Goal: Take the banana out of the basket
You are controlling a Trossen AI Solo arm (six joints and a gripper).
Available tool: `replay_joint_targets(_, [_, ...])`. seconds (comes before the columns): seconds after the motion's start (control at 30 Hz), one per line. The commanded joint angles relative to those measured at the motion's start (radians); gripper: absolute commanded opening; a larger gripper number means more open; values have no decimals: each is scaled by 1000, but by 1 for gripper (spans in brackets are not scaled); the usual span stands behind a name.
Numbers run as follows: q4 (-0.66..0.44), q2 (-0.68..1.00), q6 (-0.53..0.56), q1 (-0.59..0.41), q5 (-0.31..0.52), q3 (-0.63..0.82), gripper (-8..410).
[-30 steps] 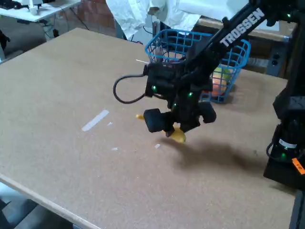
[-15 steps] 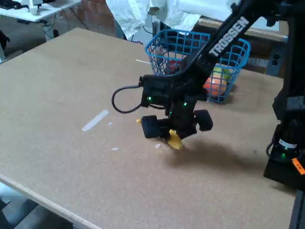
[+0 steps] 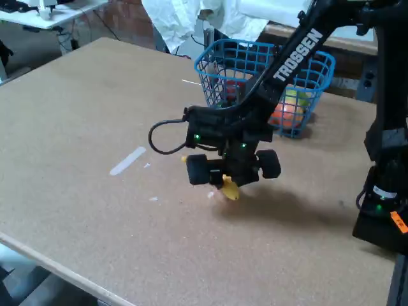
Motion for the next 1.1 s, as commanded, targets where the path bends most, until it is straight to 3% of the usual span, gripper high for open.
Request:
replay_joint_targets(0.0, [6, 1, 5, -6, 26, 0, 79])
replay_joint_targets(0.37, [41, 1, -4, -8, 26, 0, 89])
replay_joint_targets(1.07, [97, 74, -22, -9, 6, 2, 204])
